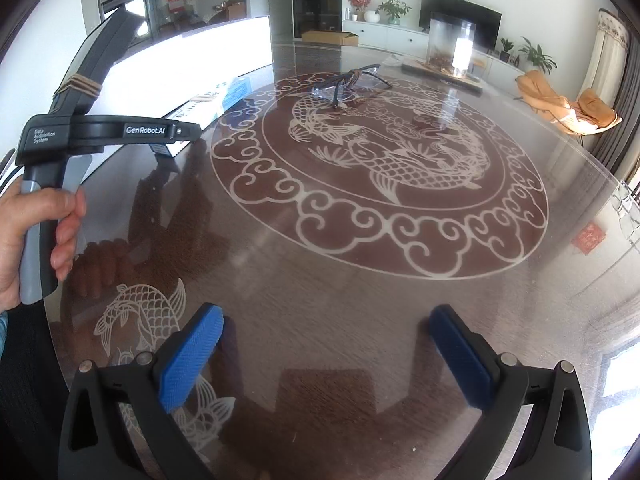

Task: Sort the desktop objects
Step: 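Grasp the white-blue ointment box with the left gripper while the right grasps the black glasses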

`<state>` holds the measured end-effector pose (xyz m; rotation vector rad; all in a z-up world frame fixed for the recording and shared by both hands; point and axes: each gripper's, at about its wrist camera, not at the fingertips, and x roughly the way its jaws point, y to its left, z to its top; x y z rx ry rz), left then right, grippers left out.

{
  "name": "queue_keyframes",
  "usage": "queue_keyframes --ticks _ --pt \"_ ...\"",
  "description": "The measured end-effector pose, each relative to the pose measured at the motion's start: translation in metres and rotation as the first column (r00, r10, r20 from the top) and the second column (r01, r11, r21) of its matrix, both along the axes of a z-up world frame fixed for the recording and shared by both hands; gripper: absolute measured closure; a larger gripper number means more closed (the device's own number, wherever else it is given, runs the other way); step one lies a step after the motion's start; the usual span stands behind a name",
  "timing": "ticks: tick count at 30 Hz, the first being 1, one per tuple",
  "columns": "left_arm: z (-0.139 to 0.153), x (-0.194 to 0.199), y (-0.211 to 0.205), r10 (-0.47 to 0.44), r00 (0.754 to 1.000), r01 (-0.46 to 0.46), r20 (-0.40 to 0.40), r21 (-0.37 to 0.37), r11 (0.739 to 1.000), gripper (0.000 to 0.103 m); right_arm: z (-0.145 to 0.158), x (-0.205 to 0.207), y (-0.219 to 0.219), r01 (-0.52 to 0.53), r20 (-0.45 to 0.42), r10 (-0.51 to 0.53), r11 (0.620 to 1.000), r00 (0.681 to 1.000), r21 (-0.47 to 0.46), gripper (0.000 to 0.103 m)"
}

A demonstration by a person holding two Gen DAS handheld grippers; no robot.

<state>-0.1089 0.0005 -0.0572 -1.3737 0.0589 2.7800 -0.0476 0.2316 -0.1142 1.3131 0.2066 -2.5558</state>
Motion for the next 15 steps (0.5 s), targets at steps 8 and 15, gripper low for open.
queue_keyframes --ticks 8,15 --pt "-0.0001 0.0083 -0.0036 0.005 1.000 -0.005 -0.011 0.001 1.000 0.061 0.0000 -0.0001 0.0000 0.000 0.000 0.000 1.000 1.000 0.000 0.000" --pt "-0.0004 0.0085 -0.0019 0.005 1.000 -0.005 -0.014 0.006 1.000 0.061 0.0007 -0.0041 0.0010 0.002 0.003 -0.002 1.000 1.000 -0.012 0.000"
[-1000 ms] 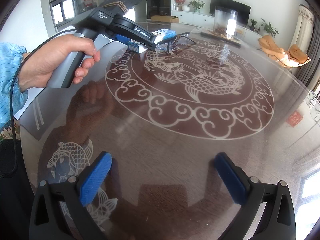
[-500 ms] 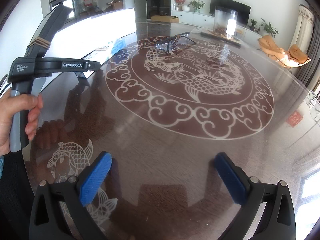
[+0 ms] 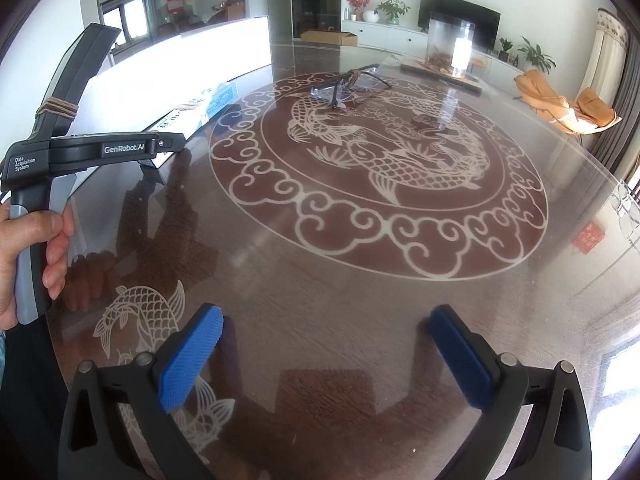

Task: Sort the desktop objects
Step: 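Grasp the white-blue ointment box with the left gripper while the right grasps the black glasses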

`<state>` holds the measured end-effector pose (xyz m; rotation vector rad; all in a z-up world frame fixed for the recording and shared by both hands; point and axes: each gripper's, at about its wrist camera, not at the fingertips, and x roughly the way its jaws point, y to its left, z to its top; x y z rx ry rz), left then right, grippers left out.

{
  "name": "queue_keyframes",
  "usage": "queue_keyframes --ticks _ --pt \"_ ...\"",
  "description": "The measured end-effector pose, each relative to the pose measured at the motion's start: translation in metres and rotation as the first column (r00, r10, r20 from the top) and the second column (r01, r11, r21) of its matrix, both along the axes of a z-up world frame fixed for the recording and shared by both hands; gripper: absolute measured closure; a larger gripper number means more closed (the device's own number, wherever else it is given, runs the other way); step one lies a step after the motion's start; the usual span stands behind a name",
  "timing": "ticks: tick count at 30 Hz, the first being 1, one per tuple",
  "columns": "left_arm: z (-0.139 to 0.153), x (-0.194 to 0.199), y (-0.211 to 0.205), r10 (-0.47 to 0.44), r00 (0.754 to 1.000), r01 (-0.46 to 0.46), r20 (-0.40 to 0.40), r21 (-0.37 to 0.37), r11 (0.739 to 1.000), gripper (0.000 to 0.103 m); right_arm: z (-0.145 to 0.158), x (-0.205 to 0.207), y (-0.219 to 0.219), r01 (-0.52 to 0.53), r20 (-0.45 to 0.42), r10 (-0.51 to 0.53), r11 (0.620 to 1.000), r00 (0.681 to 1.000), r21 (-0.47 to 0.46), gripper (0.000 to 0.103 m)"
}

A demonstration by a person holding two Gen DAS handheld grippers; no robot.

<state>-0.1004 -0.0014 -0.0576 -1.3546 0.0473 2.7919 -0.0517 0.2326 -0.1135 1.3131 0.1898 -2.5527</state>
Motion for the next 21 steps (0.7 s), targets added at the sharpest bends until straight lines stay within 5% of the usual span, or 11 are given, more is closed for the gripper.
queue_keyframes --ticks 7,13,14,15,21 --pt "-0.001 0.000 0.000 0.001 1.000 -0.001 -0.001 0.000 1.000 0.061 0.038 -0.137 -0.006 0.094 0.034 -0.089 0.982 0.995 -0.166 0.009" --pt "-0.001 0.000 0.000 0.000 1.000 0.000 -0.002 0.004 1.000 0.061 0.032 -0.244 -0.040 0.181 0.099 -0.169 0.974 0.981 -0.133 0.014" --pt "-0.001 -0.001 0.000 -0.001 1.000 0.001 -0.002 0.006 1.000 0.061 0.027 -0.252 -0.044 0.192 0.110 -0.179 0.974 0.978 -0.119 0.021" --pt "0.000 -0.001 0.000 -0.001 1.000 0.001 -0.003 0.008 1.000 0.061 0.022 -0.259 -0.046 0.199 0.125 -0.185 0.974 0.975 -0.110 0.041" --pt "-0.001 0.000 0.001 -0.006 1.000 0.006 -0.003 0.015 1.000 0.061 0.017 -0.243 -0.047 0.136 0.075 -0.129 0.987 0.989 -0.083 0.092"
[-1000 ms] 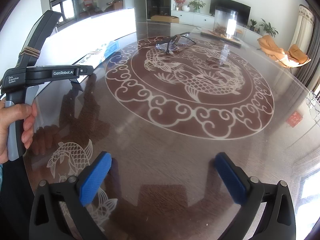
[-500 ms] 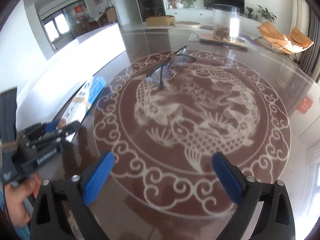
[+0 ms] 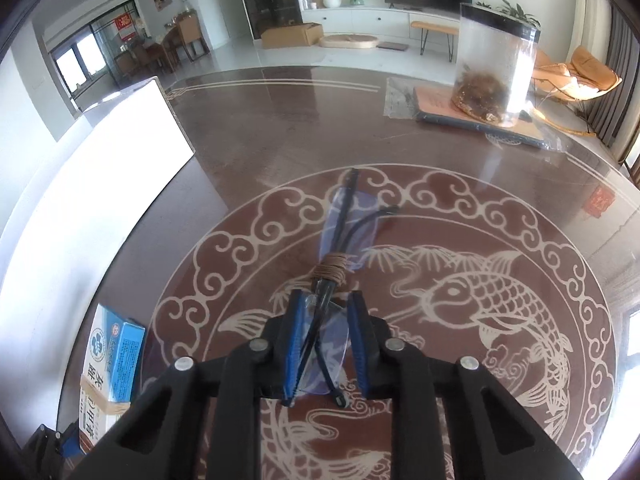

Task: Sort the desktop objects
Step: 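Grasp the white-blue ointment box with the left gripper while the right grasps the black glasses, then carry the ointment box and glasses into the bin and open both grippers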

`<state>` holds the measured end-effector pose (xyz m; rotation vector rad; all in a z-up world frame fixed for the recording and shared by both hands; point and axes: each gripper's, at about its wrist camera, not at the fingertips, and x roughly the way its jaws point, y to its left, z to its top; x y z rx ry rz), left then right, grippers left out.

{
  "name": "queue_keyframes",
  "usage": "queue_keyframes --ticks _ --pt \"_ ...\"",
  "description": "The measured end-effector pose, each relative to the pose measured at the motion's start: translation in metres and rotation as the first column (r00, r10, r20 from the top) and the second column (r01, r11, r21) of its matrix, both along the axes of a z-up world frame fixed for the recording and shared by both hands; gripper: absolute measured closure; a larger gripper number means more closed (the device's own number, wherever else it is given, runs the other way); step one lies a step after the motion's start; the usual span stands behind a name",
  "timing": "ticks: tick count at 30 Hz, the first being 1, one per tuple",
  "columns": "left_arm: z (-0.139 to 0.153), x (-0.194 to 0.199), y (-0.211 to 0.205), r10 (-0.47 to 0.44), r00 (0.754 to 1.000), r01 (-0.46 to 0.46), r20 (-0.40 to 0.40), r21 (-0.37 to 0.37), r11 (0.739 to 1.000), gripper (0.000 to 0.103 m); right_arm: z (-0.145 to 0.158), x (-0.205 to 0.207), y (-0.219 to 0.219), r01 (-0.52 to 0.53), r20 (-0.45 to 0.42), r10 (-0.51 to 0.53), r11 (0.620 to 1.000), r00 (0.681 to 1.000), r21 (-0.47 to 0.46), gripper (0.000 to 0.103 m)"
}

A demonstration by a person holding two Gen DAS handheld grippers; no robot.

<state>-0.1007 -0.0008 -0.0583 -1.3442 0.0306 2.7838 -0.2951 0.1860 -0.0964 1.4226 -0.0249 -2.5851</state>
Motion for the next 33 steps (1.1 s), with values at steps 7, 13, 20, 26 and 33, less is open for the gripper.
queue_keyframes --ticks 7,13,20,26,33 --pt "0.004 0.014 0.004 -0.062 0.997 0.059 0.038 0.081 0.995 0.061 -0.002 0.116 0.021 -0.144 -0.031 0.143 0.990 0.989 0.001 0.093" --pt "0.007 0.027 0.009 -0.156 0.980 0.133 0.121 0.174 0.976 0.045 0.001 0.198 0.051 -0.192 0.023 0.192 0.981 0.981 -0.006 0.087" --pt "0.006 0.011 0.026 -0.198 0.963 0.185 0.182 0.086 0.979 0.033 0.005 0.171 0.038 -0.239 0.109 0.237 0.971 0.965 0.011 0.048" --pt "0.010 -0.007 0.018 -0.150 0.973 0.143 0.173 0.050 0.988 0.062 0.012 0.164 0.023 -0.268 0.121 0.258 0.961 0.958 0.071 0.091" --pt "0.080 0.023 -0.029 -0.093 0.996 0.092 0.000 0.181 0.979 0.062 0.094 0.163 0.010 -0.323 0.010 0.323 0.945 0.946 0.051 0.091"
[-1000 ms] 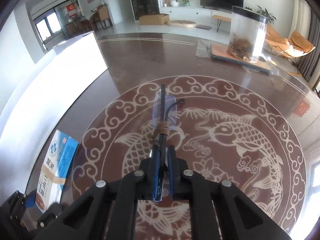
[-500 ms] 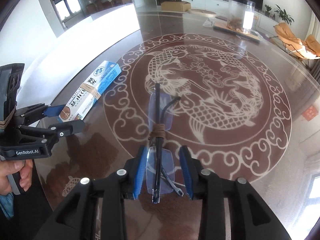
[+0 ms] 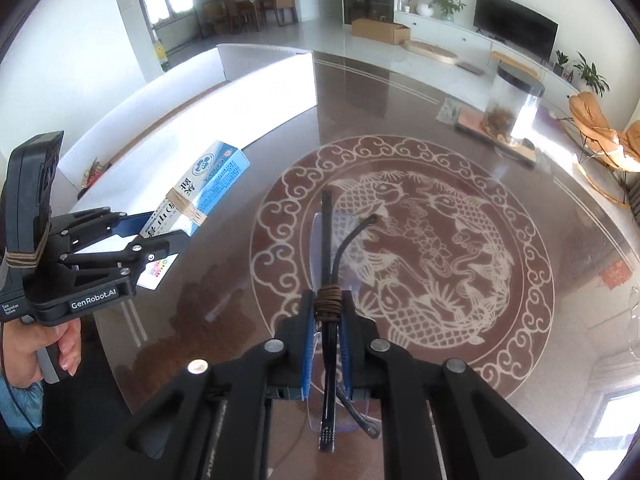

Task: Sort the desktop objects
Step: 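Carry the ointment box and glasses into the bin and open both grippers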

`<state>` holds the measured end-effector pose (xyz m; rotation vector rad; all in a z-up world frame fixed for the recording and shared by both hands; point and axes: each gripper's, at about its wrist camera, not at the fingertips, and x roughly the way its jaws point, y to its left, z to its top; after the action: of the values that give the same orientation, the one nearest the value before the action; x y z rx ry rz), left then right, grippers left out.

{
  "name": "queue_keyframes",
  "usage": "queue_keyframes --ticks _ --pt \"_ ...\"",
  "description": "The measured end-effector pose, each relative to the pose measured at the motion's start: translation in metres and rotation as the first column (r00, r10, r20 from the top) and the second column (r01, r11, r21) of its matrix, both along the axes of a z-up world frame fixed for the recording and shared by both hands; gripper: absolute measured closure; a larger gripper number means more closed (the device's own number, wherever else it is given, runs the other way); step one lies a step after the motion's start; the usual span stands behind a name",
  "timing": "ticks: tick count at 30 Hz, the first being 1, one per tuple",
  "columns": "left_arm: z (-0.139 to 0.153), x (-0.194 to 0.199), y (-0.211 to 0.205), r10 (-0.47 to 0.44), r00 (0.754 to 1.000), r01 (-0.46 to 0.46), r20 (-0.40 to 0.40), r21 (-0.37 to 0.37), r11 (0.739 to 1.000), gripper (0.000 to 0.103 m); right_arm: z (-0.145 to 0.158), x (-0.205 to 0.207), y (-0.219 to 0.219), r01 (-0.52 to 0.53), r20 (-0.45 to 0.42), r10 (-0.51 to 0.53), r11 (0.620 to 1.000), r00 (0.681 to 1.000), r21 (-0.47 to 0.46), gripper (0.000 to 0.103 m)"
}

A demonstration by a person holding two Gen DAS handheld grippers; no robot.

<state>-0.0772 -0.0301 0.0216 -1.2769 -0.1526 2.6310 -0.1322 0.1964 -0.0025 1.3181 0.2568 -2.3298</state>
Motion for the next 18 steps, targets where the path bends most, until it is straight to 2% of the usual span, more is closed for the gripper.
queue_keyframes --ticks 3,6,8,10,12,14,18 --pt "0.047 0.013 -0.043 0.069 0.995 -0.063 -0.071 0.070 0.995 0.062 0.043 -0.018 -0.033 -0.061 -0.046 0.059 0.998 0.997 -0.033 0.091" --pt "0.082 0.018 -0.097 0.162 0.980 -0.155 -0.113 0.071 0.985 0.062 0.080 -0.038 -0.087 -0.136 -0.088 0.129 0.987 0.988 -0.081 0.091" --pt "0.090 0.016 -0.136 0.244 0.963 -0.240 -0.112 0.046 0.970 0.062 0.096 -0.049 -0.132 -0.202 -0.117 0.189 0.973 0.975 -0.111 0.091" --pt "0.083 0.014 -0.175 0.322 0.944 -0.319 -0.065 0.053 0.946 0.062 0.103 -0.060 -0.183 -0.266 -0.135 0.249 0.956 0.959 -0.126 0.091" --pt "0.068 0.010 -0.205 0.385 0.923 -0.385 -0.005 0.051 0.922 0.062 0.097 -0.071 -0.234 -0.321 -0.123 0.304 0.935 0.945 -0.149 0.091" --pt "0.050 0.004 -0.222 0.416 0.908 -0.418 0.052 0.034 0.908 0.062 0.080 -0.083 -0.278 -0.354 -0.105 0.342 0.923 0.934 -0.149 0.091" --pt "0.019 -0.010 -0.235 0.435 0.890 -0.442 0.138 0.024 0.897 0.062 0.022 -0.103 -0.337 -0.351 0.026 0.356 0.929 0.934 -0.118 0.091"
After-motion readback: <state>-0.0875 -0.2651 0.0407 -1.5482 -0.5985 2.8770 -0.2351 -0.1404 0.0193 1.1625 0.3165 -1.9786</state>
